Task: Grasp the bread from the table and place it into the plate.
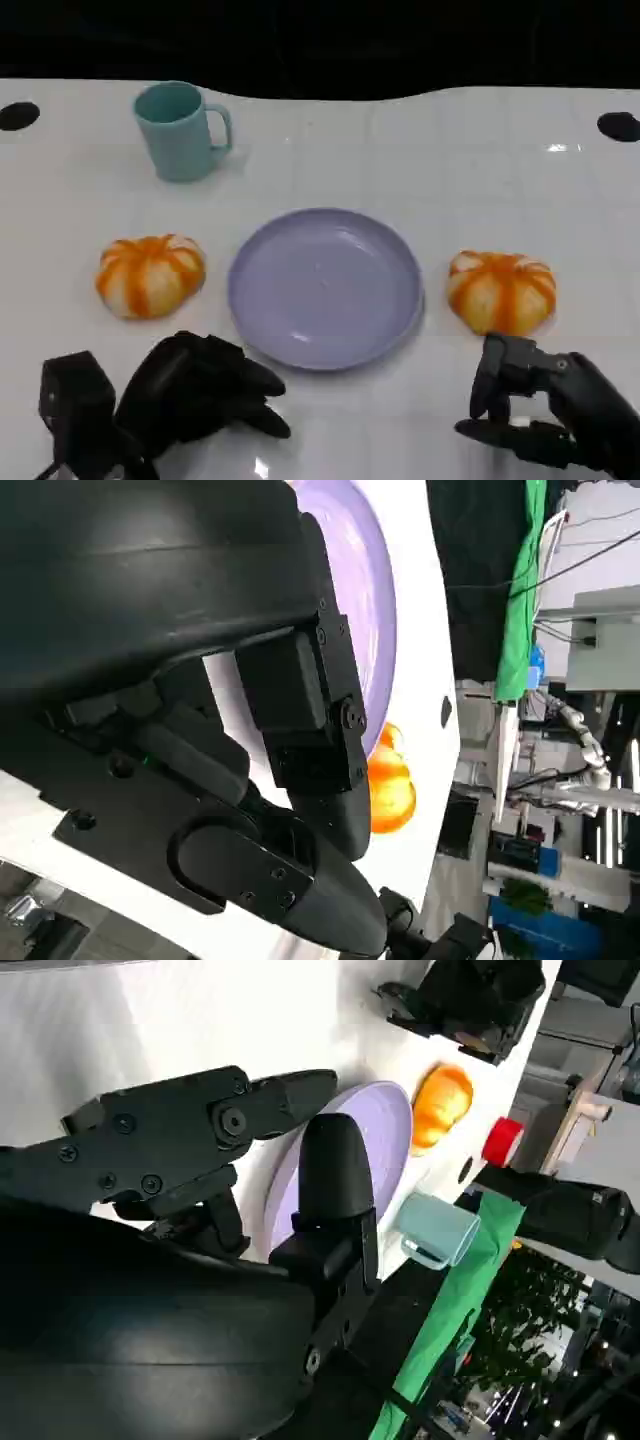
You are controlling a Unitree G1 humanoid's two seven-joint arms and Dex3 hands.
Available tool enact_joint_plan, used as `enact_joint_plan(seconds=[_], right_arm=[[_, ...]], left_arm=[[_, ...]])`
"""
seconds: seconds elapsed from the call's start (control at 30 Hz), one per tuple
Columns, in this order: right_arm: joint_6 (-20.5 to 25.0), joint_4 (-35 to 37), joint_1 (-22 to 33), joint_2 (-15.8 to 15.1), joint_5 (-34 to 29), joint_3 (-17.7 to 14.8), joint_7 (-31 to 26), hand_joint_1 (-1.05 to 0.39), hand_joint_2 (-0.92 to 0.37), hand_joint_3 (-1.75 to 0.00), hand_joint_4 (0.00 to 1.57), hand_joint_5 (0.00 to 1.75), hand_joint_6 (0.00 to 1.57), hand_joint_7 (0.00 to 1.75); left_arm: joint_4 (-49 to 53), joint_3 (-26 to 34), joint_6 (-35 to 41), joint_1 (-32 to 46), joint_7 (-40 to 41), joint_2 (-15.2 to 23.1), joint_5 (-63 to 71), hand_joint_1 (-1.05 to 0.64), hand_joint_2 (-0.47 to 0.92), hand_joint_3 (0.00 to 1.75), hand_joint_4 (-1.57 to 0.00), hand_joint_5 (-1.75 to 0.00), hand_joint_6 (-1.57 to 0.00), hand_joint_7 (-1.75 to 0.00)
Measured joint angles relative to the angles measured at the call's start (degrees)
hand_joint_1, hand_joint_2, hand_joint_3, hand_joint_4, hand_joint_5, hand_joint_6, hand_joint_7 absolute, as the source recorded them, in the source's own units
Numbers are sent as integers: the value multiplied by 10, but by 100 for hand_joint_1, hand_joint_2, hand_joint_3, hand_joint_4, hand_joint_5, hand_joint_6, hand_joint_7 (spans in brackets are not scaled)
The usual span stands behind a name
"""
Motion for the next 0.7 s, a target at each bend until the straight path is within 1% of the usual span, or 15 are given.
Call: enact_joint_plan(seconds=[0.7], right_arm=[[0, -1, 0, 0, 0, 0, 1, -26, -92, -2, 74, 175, 53, 175]], left_arm=[[-1, 1, 7, 0, 0, 0, -2, -105, 78, 0, -157, -19, -154, 0]])
